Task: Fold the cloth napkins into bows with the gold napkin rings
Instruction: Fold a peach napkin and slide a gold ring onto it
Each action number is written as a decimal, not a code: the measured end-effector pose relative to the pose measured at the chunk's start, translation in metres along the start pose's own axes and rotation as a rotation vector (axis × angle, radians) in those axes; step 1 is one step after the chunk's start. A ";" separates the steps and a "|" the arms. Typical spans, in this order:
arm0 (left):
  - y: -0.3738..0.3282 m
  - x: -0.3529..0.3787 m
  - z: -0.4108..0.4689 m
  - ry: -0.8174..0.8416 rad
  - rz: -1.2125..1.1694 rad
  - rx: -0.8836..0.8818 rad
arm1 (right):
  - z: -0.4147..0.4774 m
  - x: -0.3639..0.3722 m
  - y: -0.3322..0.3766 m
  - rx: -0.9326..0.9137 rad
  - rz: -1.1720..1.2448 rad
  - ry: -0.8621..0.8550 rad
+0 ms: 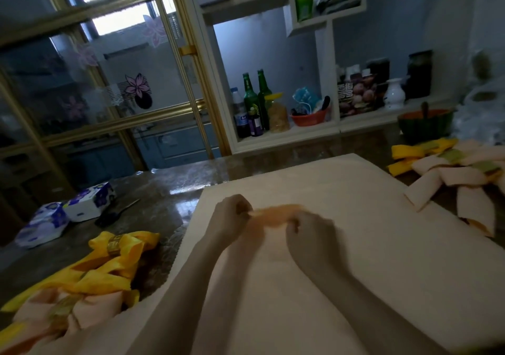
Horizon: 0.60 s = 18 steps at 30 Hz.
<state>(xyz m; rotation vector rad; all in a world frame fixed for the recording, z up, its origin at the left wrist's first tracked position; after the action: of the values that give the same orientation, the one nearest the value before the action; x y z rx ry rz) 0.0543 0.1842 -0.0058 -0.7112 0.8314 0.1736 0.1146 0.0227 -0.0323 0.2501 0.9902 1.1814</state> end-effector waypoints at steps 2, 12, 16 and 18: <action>0.001 0.003 -0.013 0.045 0.084 -0.016 | 0.003 -0.008 -0.002 0.186 0.127 -0.183; 0.001 0.004 -0.014 0.299 0.120 -0.188 | 0.006 -0.010 -0.018 0.429 0.220 -0.110; -0.001 0.002 -0.014 0.269 0.029 -0.123 | 0.006 -0.009 -0.015 0.347 0.031 -0.025; 0.003 0.005 -0.013 0.234 -0.048 -0.173 | 0.005 -0.009 -0.014 0.317 -0.027 -0.007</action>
<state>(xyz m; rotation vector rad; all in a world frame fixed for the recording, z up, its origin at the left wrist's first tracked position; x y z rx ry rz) 0.0479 0.1778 -0.0169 -0.9258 1.0300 0.1208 0.1267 0.0113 -0.0338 0.4901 1.1696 0.9957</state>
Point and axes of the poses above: each hand's wrist, its own z-axis towards the middle knuckle, its own x-axis out of the palm, y = z × x, the point moved 2 cm from there along z, towards the middle knuckle, and after that the axes turned 12 degrees about -y, right-handed, at the moved point
